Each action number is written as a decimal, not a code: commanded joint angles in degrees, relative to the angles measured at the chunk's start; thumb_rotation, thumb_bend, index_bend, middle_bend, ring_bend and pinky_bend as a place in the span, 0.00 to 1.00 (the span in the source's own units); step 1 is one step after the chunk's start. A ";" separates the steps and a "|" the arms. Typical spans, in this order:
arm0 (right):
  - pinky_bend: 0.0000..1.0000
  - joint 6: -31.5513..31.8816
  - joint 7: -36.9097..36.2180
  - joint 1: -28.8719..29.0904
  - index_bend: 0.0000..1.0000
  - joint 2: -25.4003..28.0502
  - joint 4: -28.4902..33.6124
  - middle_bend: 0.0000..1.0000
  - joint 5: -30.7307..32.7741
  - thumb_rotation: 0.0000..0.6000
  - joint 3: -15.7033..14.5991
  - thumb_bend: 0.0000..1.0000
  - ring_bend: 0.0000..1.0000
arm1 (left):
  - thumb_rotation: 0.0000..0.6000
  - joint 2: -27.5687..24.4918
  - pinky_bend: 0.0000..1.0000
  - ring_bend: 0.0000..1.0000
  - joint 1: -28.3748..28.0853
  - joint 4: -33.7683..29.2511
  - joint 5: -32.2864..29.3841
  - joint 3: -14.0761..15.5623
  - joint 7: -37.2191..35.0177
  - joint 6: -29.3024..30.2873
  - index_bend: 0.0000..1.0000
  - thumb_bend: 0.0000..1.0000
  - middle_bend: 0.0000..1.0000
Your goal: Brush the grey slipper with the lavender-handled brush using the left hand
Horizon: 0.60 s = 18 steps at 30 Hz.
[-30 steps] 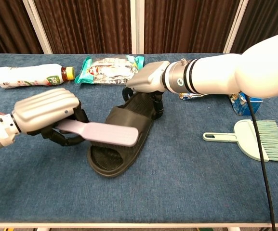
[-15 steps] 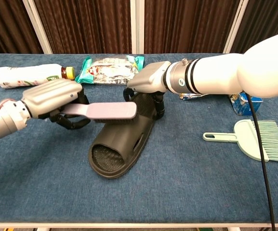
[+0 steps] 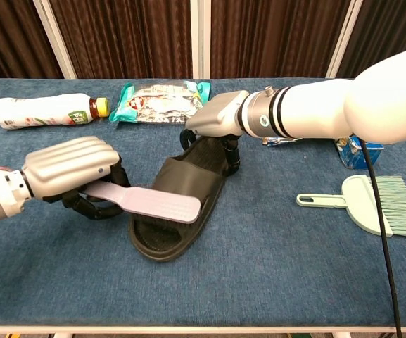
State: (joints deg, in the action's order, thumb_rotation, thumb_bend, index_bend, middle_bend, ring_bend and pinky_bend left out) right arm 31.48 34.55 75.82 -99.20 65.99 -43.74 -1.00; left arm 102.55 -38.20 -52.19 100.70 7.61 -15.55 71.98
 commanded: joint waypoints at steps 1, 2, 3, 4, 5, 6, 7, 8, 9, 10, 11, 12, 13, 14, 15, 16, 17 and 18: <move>0.24 -0.06 -0.12 -0.05 0.49 0.00 -0.01 0.43 -0.13 1.00 -0.06 0.17 0.22 | 1.00 -0.74 1.00 1.00 0.29 -1.01 -2.43 -3.19 -0.47 1.25 1.00 0.45 1.00; 0.24 -0.04 -0.17 -0.05 0.49 0.01 0.01 0.43 -0.17 1.00 -0.04 0.17 0.22 | 1.00 -0.62 1.00 1.00 0.13 -0.82 -3.30 -3.99 -1.03 0.78 1.00 0.45 1.00; 0.24 0.00 -0.21 -0.05 0.49 0.02 0.04 0.43 -0.21 1.00 -0.01 0.17 0.23 | 1.00 -0.45 1.00 1.00 -0.04 -0.53 -4.14 -4.76 -1.58 0.29 1.00 0.45 1.00; 0.24 0.07 -0.27 -0.05 0.49 0.05 0.12 0.43 -0.25 1.00 0.05 0.18 0.23 | 1.00 -0.05 1.00 1.00 -0.28 0.14 -5.08 -5.62 -2.11 -0.38 1.00 0.45 1.00; 0.24 0.09 -0.30 -0.05 0.49 0.08 0.17 0.43 -0.26 1.00 0.07 0.18 0.23 | 1.00 0.29 1.00 1.00 -0.48 0.80 -5.62 -6.06 -2.29 -0.99 1.00 0.45 1.00; 0.24 0.09 -0.31 -0.03 0.49 0.11 0.21 0.43 -0.27 1.00 0.08 0.18 0.23 | 1.00 0.70 1.00 1.00 -0.69 1.53 -6.10 -6.40 -2.36 -1.71 1.00 0.45 1.00; 0.24 0.10 -0.27 0.00 0.49 0.12 0.20 0.43 -0.27 1.00 0.06 0.18 0.23 | 1.00 1.28 1.00 1.00 -0.97 2.54 -6.57 -6.54 -2.27 -2.90 1.00 0.45 1.00; 0.24 0.11 -0.23 0.04 0.49 0.10 0.17 0.43 -0.25 1.00 0.05 0.17 0.22 | 1.00 1.64 1.00 1.00 -1.22 3.25 -6.71 -6.41 -2.18 -3.87 1.00 0.45 1.00; 0.24 0.10 -0.23 0.08 0.49 0.08 0.15 0.43 -0.21 1.00 0.08 0.18 0.22 | 1.00 1.98 1.00 1.00 -1.40 3.89 -6.74 -6.18 -2.11 -4.69 1.00 0.45 1.00; 0.24 0.09 -0.25 0.11 0.49 0.06 0.16 0.43 -0.16 1.00 0.11 0.18 0.22 | 1.00 2.40 1.00 1.00 -1.52 4.65 -6.52 -5.66 -1.90 -5.48 1.00 0.45 1.00; 0.24 0.12 -0.31 0.11 0.49 0.07 0.19 0.43 -0.13 1.00 0.16 0.17 0.22 | 1.00 2.67 1.00 1.00 -1.50 5.12 -6.20 -5.15 -1.68 -5.78 1.00 0.45 1.00; 0.24 0.15 -0.38 0.09 0.49 0.08 0.21 0.43 -0.12 1.00 0.21 0.17 0.23 | 1.00 2.91 1.00 1.00 -1.37 5.47 -5.85 -4.64 -1.49 -5.86 1.00 0.45 1.00; 0.24 0.17 -0.48 0.08 0.49 0.10 0.19 0.43 -0.12 1.00 0.28 0.17 0.23 | 1.00 3.12 1.00 1.00 -1.11 5.69 -5.30 -3.88 -1.31 -5.74 1.00 0.45 1.00; 0.24 0.15 -0.48 0.09 0.49 0.10 0.11 0.43 -0.13 1.00 0.26 0.17 0.23 | 1.00 3.23 1.00 1.00 -0.86 5.70 -4.91 -3.35 -1.24 -5.54 1.00 0.45 1.00; 0.24 0.10 -0.44 0.11 0.49 0.07 -0.01 0.43 -0.13 1.00 0.21 0.17 0.23 | 1.00 3.25 1.00 1.00 -0.64 5.64 -4.49 -2.83 -1.16 -5.28 1.00 0.45 1.00; 0.24 0.01 -0.41 0.14 0.49 0.00 -0.19 0.43 -0.09 1.00 0.15 0.17 0.23 | 1.00 3.17 1.00 1.00 -0.38 5.48 -3.92 -2.19 -1.00 -4.90 1.00 0.45 1.00; 0.24 -0.06 -0.39 0.16 0.49 -0.08 -0.32 0.43 -0.05 1.00 0.11 0.17 0.23 | 1.00 3.08 1.00 1.00 -0.20 5.29 -3.52 -1.75 -0.81 -4.63 1.00 0.45 1.00; 0.24 -0.10 -0.39 0.18 0.49 -0.16 -0.44 0.43 -0.04 1.00 0.09 0.17 0.22 | 1.00 2.94 1.00 1.00 -0.05 5.01 -3.10 -1.29 -0.62 -4.42 1.00 0.45 1.00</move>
State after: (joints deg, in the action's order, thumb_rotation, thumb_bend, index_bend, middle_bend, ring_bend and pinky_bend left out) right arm 31.40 34.15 75.98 -99.34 65.57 -43.79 -0.89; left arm 105.54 -38.55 -46.93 97.16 5.86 -16.45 67.22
